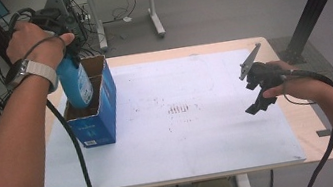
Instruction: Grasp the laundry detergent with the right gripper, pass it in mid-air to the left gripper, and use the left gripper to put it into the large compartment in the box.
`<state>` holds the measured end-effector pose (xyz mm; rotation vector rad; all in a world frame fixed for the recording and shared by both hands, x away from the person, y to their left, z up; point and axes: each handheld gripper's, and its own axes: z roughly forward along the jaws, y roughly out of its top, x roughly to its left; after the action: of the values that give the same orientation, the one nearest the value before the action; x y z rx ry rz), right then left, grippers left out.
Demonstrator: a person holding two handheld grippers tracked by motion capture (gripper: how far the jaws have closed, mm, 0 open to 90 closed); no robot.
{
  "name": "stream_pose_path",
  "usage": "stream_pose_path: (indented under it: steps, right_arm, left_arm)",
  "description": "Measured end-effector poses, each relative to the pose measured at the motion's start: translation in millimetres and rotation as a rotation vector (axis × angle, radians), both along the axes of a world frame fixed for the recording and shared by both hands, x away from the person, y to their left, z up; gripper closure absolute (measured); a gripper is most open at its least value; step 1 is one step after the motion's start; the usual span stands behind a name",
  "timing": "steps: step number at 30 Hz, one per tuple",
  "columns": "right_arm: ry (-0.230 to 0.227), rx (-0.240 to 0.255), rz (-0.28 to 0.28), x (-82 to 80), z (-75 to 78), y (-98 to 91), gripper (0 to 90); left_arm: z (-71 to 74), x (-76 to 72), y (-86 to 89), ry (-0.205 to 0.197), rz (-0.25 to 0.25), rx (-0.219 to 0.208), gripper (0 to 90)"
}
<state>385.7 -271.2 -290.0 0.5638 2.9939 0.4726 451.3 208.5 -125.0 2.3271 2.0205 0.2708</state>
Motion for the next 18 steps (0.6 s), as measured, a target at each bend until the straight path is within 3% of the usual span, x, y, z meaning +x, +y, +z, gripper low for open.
stream_pose_path:
  steps: [18]
  right_arm:
    - [0.008, -0.007, -0.001, 0.9, -3.2, 1.5, 7.8]
  left_arm:
    - [-27.5, 3.5, 4.0, 0.001, 0.000, -0.002, 37.5]
